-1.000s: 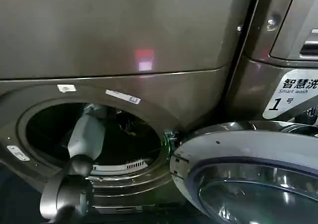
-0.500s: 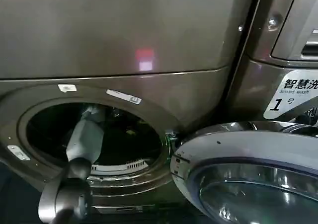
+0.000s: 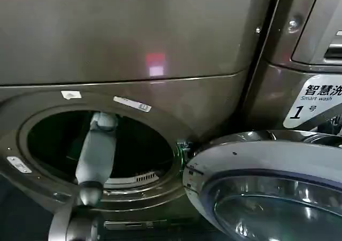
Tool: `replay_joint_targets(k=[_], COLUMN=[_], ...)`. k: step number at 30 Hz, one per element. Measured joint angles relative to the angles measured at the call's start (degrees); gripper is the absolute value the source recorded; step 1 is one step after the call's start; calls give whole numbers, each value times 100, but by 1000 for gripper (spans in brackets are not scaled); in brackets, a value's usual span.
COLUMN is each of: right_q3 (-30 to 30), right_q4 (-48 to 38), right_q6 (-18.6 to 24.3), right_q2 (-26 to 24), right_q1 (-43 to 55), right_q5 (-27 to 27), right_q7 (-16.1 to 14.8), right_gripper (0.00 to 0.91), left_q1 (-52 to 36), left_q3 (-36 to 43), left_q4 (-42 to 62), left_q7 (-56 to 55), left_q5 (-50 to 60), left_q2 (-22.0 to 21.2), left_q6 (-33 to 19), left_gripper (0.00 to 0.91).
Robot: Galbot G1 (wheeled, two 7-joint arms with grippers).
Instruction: Grasp the clothes from the dryer.
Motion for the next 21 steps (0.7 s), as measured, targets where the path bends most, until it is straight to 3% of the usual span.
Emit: replay_joint_targets(k=[9, 21], right_q3=[-124, -149], right_q4=[32, 36], right_q6=[110, 168], right_q2=[9, 20], right_q1=[98, 99], right_q5=[-68, -101], right_q7=[-8, -29], right_gripper=[907, 907], left_q1=[692, 1140], left_q3=[67, 69], left_q4=[-1236, -1763], left_q7=[-1701, -2648], left_q5=[-1356, -2365], left_q2=[-144, -191], left_q6=[832, 1271], left_gripper=[0, 0])
